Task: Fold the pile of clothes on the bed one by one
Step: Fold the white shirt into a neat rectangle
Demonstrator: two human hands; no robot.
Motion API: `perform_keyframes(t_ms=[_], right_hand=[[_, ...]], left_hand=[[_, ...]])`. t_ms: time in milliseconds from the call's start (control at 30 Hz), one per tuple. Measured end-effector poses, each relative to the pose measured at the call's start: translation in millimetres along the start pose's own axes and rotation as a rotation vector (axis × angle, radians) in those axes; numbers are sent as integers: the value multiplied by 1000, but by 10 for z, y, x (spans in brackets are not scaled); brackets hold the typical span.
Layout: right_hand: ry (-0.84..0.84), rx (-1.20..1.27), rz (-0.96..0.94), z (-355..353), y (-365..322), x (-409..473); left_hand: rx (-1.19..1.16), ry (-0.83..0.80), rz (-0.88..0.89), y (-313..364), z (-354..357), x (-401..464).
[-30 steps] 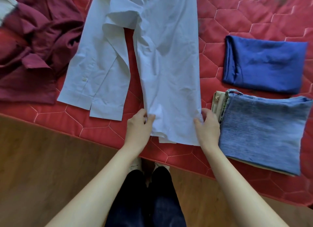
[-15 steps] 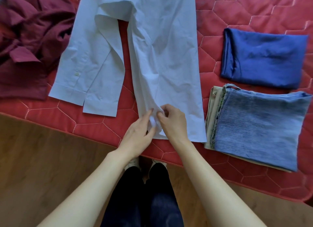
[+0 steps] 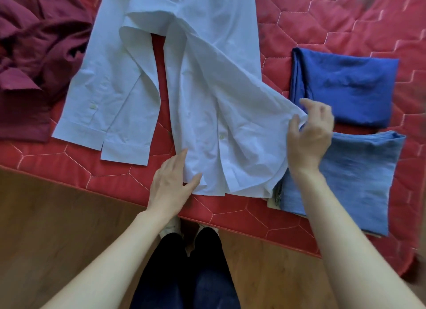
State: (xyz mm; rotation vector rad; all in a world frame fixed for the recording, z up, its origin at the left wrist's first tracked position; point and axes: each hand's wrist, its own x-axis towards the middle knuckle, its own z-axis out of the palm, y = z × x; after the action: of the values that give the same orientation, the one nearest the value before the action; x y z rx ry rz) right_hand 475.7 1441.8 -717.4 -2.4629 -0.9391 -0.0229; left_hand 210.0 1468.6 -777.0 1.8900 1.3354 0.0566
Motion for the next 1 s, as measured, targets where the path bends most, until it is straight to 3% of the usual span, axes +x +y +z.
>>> perform_keyframes(t_ms=[100, 167, 233, 333, 433, 500, 533, 600, 667, 833, 1000], right_hand=[[-262, 57, -178, 206, -233, -555], [-557, -40, -168, 388, -294, -903], [-685, -183, -192, 560, -262, -1129], [-652, -244, -172, 656, -252, -1209], [-517, -268, -180, 642, -255, -1218], [-501, -325, -238, 580, -197, -1207], [-496, -337, -258, 532, -161, -1196], [-458, -292, -260, 430, -93, -1169], [-384, -224, -215, 329, -58, -1132], [-361, -86, -22, 155, -4, -983], [-262, 133, 140, -26, -81, -832]], left_hand=[[-80, 57, -74, 92, 12, 36], [-131, 78, -113, 131, 19, 57], [-190, 97, -170, 171, 4, 81], [12, 235, -88, 185, -44, 80], [446, 342, 326, 141, -28, 90], [535, 225, 584, 163, 56, 84], [579, 115, 631, 193, 95, 70], [738, -147, 596, 212, 202, 32], [836, -254, 530, 218, 292, 23], [749, 29, 710, 229, 342, 122], [257, 160, 520, 336, 368, -26]])
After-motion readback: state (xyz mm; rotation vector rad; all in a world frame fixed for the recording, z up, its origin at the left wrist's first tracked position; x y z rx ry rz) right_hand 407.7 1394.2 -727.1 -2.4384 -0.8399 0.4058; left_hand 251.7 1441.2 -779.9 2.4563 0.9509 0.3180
